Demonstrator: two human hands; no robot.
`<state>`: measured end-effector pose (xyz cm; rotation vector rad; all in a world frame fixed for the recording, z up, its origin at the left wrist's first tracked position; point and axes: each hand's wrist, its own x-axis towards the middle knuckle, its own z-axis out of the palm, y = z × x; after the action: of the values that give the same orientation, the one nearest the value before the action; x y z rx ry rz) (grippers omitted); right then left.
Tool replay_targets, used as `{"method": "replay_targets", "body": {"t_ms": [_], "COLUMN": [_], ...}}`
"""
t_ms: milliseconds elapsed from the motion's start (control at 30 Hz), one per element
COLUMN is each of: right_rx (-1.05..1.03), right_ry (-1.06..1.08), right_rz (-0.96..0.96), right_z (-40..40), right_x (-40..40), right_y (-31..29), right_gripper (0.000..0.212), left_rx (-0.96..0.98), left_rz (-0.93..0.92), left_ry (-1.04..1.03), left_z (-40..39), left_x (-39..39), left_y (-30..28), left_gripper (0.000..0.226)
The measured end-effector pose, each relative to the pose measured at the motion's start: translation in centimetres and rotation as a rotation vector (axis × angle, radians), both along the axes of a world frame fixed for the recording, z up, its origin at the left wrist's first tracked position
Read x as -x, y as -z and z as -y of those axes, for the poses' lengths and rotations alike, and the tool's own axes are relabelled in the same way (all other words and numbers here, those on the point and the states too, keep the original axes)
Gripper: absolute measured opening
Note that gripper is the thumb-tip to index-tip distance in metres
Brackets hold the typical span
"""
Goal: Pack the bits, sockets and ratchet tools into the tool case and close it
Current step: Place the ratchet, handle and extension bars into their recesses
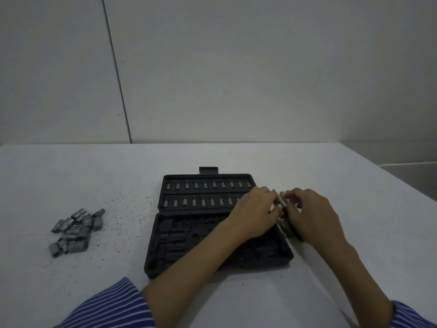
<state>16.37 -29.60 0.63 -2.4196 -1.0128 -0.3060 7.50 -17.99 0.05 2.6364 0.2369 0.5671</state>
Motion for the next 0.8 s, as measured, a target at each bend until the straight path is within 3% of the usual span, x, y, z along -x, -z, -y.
{"method": "replay_targets", "body": {"t_ms": [267,467,800], "right_rx": [0.065,0.043,0.006], "right_ry": [0.172,0.166,0.143], "right_rz": [-0.006,-0.111,-0.123], "right_z": [1.2,1.4,1.0], "right_x": [-2.4,-3.3,-3.5], "right_y": [0.7,1.5,2.4], "right_gripper": [0.026,0.026,0.022], "left_rx": [-0.078,-0.066,-0.049], "left_rz": [0.0,0.024,0.069], "left_ry": [0.041,0.059,0.065], "left_z": [1.0,0.9,0.9], "left_x": [-0.7,-0.5,-0.5], "left_y": [0.9,1.7,2.0], "left_gripper": [0.024,0.025,0.025]}}
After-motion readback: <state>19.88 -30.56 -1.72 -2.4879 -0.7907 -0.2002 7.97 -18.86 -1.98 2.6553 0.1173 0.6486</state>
